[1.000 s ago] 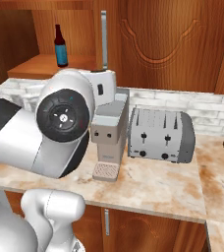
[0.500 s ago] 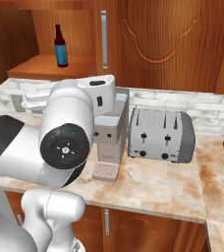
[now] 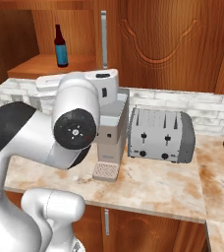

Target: Open the cabinet directly in front. Then move the beer and the cup to the dining counter with the candle on it.

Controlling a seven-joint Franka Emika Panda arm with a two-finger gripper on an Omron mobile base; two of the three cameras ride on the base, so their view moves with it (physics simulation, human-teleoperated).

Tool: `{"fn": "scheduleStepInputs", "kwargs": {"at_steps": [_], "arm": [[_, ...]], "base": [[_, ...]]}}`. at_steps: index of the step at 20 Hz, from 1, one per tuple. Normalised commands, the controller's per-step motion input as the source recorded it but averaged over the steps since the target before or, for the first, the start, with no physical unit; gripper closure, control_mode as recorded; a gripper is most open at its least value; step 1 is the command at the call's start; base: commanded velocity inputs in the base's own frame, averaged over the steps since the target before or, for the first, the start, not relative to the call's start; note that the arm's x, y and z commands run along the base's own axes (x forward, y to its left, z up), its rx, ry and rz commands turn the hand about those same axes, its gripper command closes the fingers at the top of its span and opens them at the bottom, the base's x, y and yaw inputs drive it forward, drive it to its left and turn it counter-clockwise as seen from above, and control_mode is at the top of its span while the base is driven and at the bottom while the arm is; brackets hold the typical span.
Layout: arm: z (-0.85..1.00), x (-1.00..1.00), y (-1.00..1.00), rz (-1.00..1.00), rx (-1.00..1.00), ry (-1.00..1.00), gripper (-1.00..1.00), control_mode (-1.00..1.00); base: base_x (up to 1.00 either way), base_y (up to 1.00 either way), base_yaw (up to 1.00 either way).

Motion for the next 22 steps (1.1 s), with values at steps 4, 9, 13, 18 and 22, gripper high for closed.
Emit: {"fn": "scheduleStepInputs", "kwargs": {"at_steps": [4,9,13,18,22], "arm": [[0.0,0.81,-0.01,-0.03,0.0,0.0,-1.0,-1.0],[0.0,0.65,0.0,-0.23,0.0,0.0,-1.0,-1.0],[0.0,0.61,0.0,-0.07,0.0,0.0,-1.0,-1.0],[0.0,0.7,-0.03,0.0,0.0,0.02,-1.0,-1.0],[0.0,0.76,-0.13,0.04,0.0,0.05,-1.0,-1.0]], "base": [[0.0,0.0,0.0],[0.0,0.0,0.0],[0.0,0.0,0.0],[0.0,0.0,0.0],[0.0,0.0,0.0]]}}
